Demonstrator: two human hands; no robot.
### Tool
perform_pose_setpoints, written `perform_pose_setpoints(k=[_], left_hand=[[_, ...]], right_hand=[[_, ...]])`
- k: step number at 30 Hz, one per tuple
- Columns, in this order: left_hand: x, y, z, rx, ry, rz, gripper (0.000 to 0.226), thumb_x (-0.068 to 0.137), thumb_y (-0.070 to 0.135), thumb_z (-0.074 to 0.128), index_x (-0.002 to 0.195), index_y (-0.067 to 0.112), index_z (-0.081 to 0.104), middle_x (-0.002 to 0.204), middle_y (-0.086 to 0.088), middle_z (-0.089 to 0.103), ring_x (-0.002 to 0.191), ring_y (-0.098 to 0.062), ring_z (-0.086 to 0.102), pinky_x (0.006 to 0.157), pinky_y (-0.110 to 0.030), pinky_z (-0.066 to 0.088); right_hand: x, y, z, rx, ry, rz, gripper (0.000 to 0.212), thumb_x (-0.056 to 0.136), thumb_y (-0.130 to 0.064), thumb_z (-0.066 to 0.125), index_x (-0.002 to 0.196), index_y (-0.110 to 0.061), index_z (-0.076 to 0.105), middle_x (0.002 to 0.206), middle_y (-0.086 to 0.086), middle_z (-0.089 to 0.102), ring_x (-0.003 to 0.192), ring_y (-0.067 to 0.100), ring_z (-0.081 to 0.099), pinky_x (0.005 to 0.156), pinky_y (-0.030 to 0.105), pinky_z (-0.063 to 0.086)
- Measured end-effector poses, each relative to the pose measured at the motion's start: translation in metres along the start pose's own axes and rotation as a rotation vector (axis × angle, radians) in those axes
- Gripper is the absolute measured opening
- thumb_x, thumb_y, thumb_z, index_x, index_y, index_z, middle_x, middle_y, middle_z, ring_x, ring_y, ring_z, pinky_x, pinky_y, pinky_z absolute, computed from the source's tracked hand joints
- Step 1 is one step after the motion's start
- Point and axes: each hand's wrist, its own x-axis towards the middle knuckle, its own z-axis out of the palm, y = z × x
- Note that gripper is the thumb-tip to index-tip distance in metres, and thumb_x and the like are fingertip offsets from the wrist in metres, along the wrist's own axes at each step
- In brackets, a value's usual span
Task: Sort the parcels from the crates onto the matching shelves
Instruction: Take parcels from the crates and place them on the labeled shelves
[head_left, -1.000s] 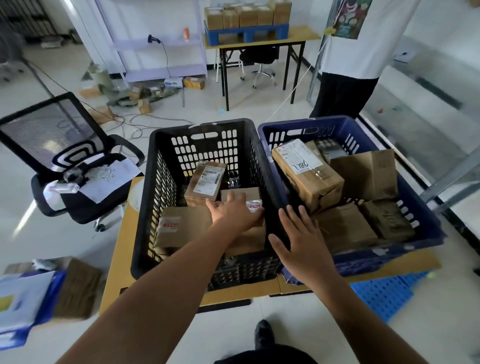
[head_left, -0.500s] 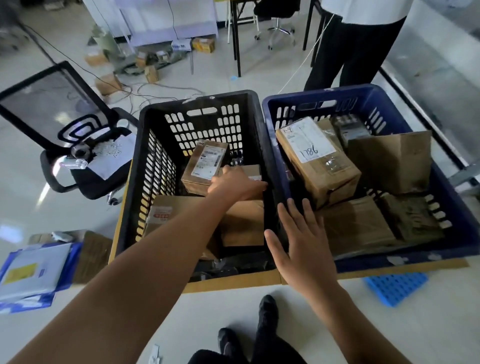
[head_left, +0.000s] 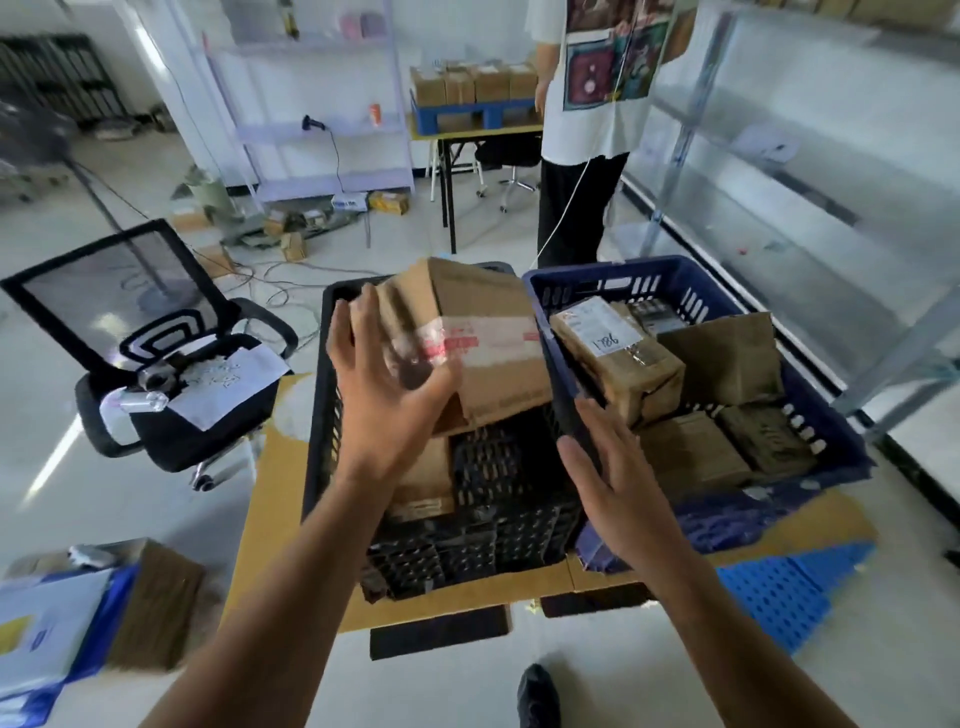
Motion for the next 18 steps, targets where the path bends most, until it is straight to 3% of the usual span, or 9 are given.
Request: perform_pose_setpoints(k=[2,5,7,9,11,15,18], left_hand=[[-0.033,0.001,-0.024,-0.165,0.000,0.018,0.109,0.071,0.063,0.073,0.161,0.046,0.014,0.164,0.023,0.004,0.156,-0.007,0.011,0.116,-0.044,0.042],[-0.082,-0.009,-0.046,-0.319,-0.013,0.036,0.106,0.076,0.060,0.074,0.159,0.051,0.009,0.165,0.021,0.008,0.143,0.007,0.035,0.097,-0.022,0.055],[-0.108,-0.021,-0.056,-0.403,-0.075,-0.016,0.109,0.076,0.055,0.077,0.158,0.055,0.005,0.167,0.020,0.012,0.138,0.002,0.046,0.092,-0.027,0.059],[-0.127,-0.034,-0.063,-0.471,-0.150,-0.056,0.116,0.074,0.052,0.082,0.157,0.056,0.001,0.161,0.031,0.023,0.132,0.003,0.052,0.087,-0.022,0.059],[-0.137,-0.045,-0.069,-0.554,-0.153,-0.140,0.120,0.070,0.057,0.085,0.156,0.057,0.002,0.153,0.037,0.034,0.130,0.001,0.054,0.091,-0.024,0.057],[-0.144,-0.054,-0.076,-0.697,-0.110,-0.365,0.107,0.067,0.073,0.079,0.154,0.049,0.020,0.154,-0.001,0.047,0.128,-0.021,0.060,0.103,-0.051,0.051],[-0.147,-0.049,-0.076,-0.591,-0.007,-0.276,0.111,0.067,0.060,0.084,0.156,0.041,0.022,0.149,-0.004,0.051,0.124,-0.016,0.063,0.102,-0.049,0.054]], right_hand=[[-0.011,-0.027,0.006,0.189,-0.010,-0.039,0.053,0.092,-0.082,0.040,0.142,-0.074,0.024,0.156,-0.044,0.027,0.152,-0.008,0.021,0.127,0.038,0.023],[-0.031,-0.049,0.026,0.358,0.021,-0.059,0.052,0.094,-0.068,0.054,0.136,-0.079,0.026,0.149,-0.035,0.046,0.144,-0.007,0.040,0.121,0.034,0.033],[-0.049,-0.052,0.038,0.386,0.065,-0.003,0.058,0.086,-0.071,0.061,0.136,-0.073,0.032,0.142,-0.030,0.055,0.135,-0.004,0.051,0.116,0.036,0.043],[-0.064,-0.050,0.043,0.348,0.074,0.042,0.078,0.078,-0.075,0.069,0.144,-0.058,0.031,0.143,-0.023,0.054,0.129,0.003,0.058,0.110,0.040,0.049],[-0.073,-0.048,0.040,0.278,0.039,0.031,0.086,0.076,-0.073,0.076,0.146,-0.051,0.031,0.141,-0.024,0.054,0.126,0.001,0.058,0.108,0.038,0.051],[-0.073,-0.050,0.036,0.149,-0.038,-0.031,0.085,0.082,-0.059,0.078,0.151,-0.043,0.031,0.144,-0.017,0.048,0.129,-0.005,0.049,0.108,0.029,0.044],[-0.066,-0.058,0.039,-0.041,0.047,-0.105,0.087,0.086,-0.053,0.076,0.157,-0.035,0.030,0.141,-0.011,0.027,0.128,-0.008,0.029,0.107,0.016,0.031]])
